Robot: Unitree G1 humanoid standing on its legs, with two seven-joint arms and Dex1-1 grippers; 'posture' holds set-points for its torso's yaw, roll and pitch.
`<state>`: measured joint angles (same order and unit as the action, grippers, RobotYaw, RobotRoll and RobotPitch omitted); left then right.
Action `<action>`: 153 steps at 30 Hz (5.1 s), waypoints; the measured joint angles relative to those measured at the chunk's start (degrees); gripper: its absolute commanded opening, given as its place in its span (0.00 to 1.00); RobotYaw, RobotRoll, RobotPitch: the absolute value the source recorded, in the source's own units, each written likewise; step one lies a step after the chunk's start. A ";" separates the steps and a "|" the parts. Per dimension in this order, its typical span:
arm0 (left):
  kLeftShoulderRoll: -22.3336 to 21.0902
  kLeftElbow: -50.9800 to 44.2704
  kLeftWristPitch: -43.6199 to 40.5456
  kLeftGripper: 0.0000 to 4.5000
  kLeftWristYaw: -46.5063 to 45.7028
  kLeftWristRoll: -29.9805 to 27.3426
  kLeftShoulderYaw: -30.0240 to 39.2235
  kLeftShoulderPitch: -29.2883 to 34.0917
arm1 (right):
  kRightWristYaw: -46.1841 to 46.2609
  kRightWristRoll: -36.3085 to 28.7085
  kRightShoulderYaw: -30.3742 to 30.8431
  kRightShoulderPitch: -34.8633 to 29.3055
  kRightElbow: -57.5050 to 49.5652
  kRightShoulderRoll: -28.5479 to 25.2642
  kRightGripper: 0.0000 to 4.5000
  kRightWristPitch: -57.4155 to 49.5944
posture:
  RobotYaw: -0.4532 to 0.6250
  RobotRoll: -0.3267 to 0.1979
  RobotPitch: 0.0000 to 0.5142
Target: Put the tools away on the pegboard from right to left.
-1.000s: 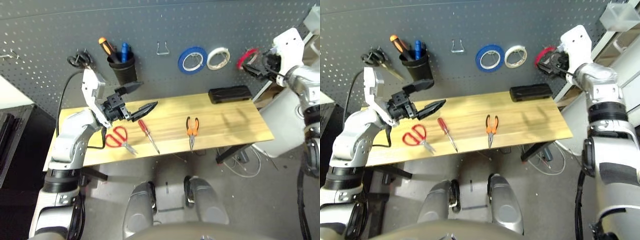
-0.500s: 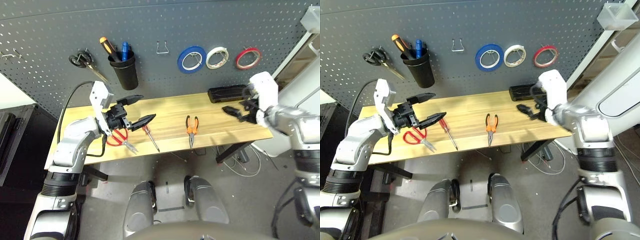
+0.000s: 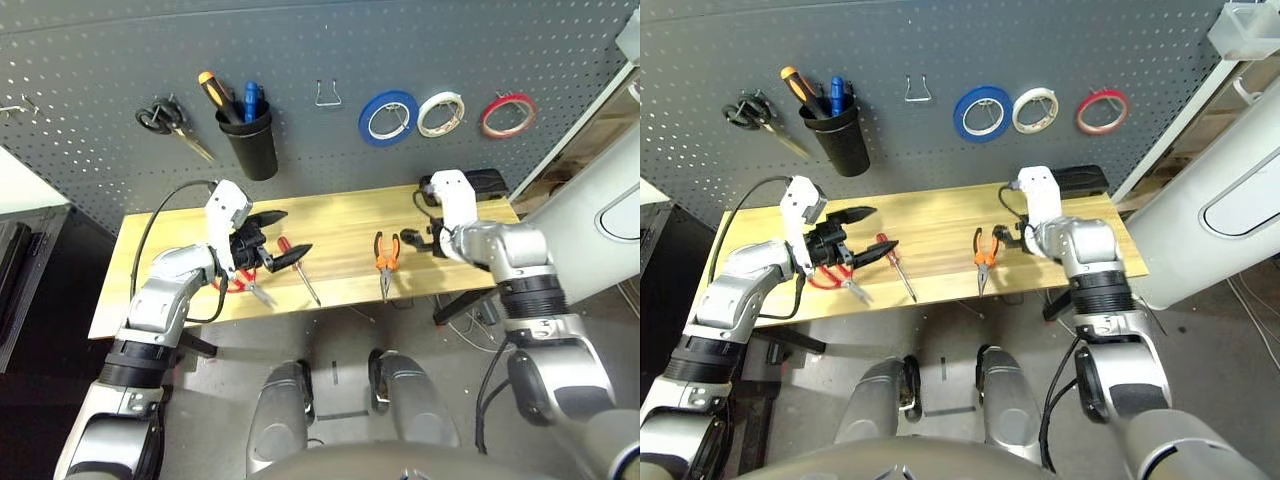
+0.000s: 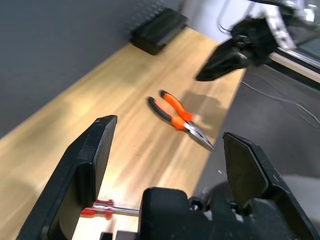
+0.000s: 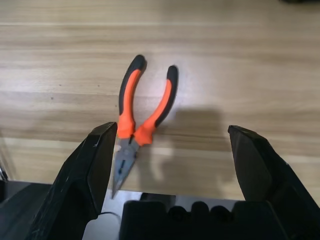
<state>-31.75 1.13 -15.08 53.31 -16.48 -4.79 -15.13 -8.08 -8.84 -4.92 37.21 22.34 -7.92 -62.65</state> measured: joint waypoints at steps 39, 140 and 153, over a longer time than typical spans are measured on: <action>-3.42 -5.54 -3.18 1.00 5.03 -1.58 0.28 4.50 | 18.02 -0.14 -9.17 10.01 32.08 10.42 0.99 20.46 | 0.41 0.62 0.44; -12.68 -20.92 -19.06 1.00 -3.00 -22.49 20.09 -3.72 | -6.55 11.98 8.46 32.66 36.92 4.98 0.46 93.40 | 0.46 0.62 0.33; -13.56 -21.81 -20.69 1.00 -2.96 -23.79 20.00 -3.68 | -5.35 11.74 6.83 34.96 41.90 5.42 0.46 94.88 | 0.47 0.62 0.44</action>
<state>-45.31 -20.68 -35.76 50.36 -40.27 15.21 -18.81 -13.44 2.90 1.92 72.17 64.24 -2.50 32.23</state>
